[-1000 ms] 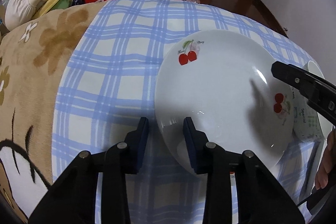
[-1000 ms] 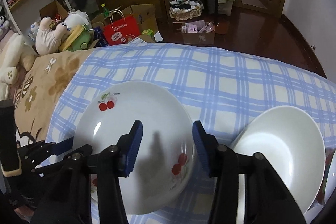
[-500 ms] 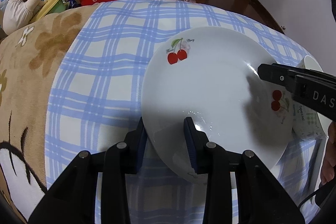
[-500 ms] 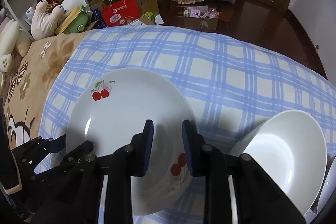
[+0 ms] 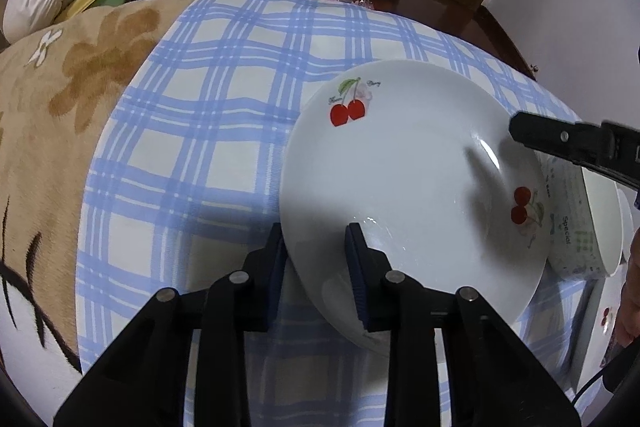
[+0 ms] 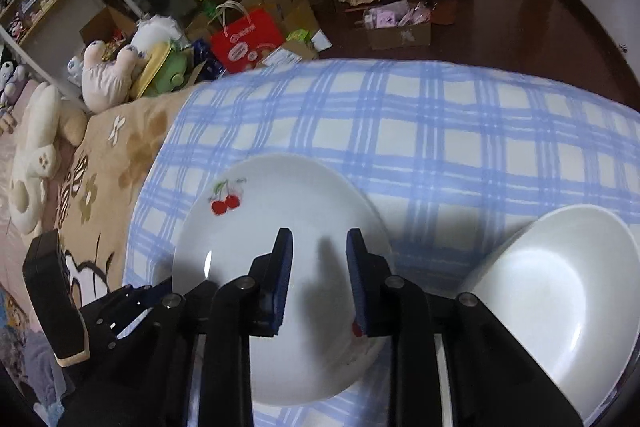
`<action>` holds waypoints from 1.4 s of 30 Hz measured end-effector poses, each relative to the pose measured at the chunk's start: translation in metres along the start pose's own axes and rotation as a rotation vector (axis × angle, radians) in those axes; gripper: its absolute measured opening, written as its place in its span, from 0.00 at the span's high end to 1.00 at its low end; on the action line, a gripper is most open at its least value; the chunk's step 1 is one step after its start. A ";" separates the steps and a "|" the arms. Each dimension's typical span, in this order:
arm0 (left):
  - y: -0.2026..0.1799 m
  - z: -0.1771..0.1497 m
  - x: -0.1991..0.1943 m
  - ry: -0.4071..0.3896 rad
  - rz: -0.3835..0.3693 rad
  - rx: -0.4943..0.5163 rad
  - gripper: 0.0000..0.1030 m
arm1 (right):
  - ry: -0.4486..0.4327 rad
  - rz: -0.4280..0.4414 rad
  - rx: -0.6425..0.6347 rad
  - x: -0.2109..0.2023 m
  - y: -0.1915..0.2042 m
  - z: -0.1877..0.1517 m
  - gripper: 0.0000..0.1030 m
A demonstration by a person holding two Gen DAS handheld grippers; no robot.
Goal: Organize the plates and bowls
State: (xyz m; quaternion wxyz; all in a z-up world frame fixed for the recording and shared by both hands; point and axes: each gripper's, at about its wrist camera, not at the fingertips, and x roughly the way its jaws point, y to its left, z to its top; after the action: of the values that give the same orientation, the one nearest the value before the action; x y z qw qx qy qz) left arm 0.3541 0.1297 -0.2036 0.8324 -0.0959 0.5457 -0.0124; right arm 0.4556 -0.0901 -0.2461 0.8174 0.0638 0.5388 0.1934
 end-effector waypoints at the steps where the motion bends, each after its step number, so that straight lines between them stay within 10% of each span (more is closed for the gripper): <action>1: 0.001 0.000 0.000 0.001 -0.004 -0.006 0.74 | 0.008 -0.017 -0.012 0.001 0.002 0.000 0.89; 32: -0.003 -0.001 0.002 -0.001 0.009 0.015 0.70 | 0.046 -0.230 -0.103 0.014 0.004 -0.001 0.73; 42: 0.009 -0.002 0.000 -0.010 -0.057 -0.069 0.79 | 0.062 -0.268 -0.143 0.016 0.008 -0.003 0.82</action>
State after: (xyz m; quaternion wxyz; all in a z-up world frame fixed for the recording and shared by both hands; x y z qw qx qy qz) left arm 0.3517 0.1383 -0.2054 0.8306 -0.1401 0.5387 -0.0169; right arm 0.4560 -0.0768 -0.2584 0.8213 -0.0733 0.5525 0.1223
